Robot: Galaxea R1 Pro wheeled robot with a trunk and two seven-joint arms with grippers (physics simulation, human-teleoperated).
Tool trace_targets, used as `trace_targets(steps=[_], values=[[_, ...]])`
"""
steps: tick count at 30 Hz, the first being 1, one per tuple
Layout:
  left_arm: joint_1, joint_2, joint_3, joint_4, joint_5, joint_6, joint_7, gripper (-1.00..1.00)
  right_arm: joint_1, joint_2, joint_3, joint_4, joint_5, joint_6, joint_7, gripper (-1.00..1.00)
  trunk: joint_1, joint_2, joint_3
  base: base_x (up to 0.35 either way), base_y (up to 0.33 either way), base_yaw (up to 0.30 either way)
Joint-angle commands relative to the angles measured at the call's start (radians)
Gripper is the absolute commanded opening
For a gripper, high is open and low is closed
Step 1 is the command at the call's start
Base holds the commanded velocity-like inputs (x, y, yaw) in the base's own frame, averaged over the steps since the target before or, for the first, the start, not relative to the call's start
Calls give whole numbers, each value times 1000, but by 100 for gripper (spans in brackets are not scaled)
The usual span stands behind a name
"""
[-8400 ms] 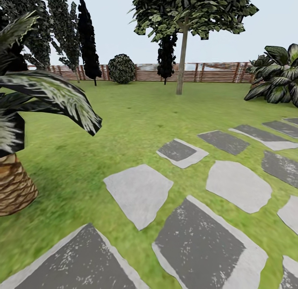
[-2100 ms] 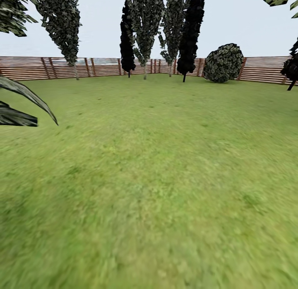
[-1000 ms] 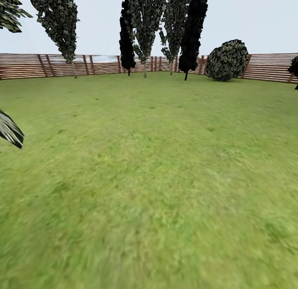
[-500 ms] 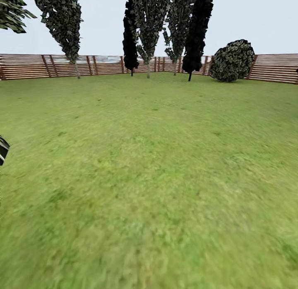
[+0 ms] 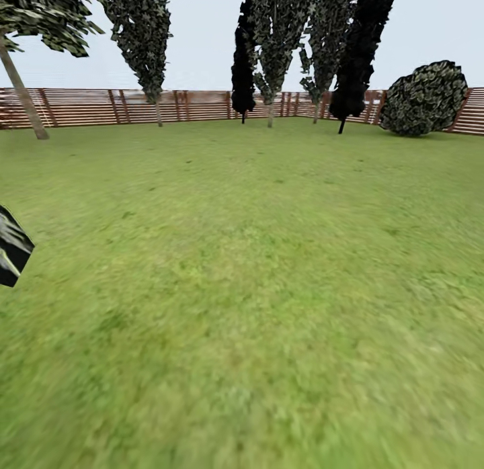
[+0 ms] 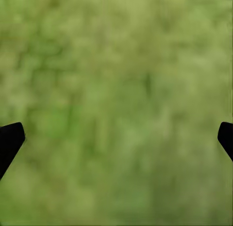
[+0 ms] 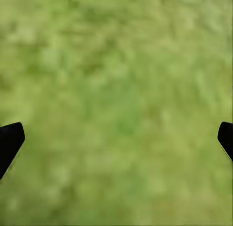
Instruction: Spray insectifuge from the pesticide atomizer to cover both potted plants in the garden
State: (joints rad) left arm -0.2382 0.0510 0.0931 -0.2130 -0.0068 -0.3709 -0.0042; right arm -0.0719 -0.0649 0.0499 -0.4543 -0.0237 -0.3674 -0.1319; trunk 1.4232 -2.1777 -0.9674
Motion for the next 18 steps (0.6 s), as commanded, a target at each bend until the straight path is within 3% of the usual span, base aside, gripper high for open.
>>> trace_targets(steps=[1, 6, 18], values=[[-1, 0, 4, 1, -1, -3, 0, 100, 0, -1, 5, 0, -2, -2, -6, 100, 0, 0, -1, 339, 0, 277], [-1, 0, 4, 1, -1, -3, 0, 100, 0, -1, 5, 0, -2, -2, -6, 100, 0, 0, -1, 339, -17, 197], [-1, 0, 4, 1, -1, -3, 0, 100, 0, -1, 5, 0, -3, -2, -6, 100, 0, 0, -1, 339, -74, 10]])
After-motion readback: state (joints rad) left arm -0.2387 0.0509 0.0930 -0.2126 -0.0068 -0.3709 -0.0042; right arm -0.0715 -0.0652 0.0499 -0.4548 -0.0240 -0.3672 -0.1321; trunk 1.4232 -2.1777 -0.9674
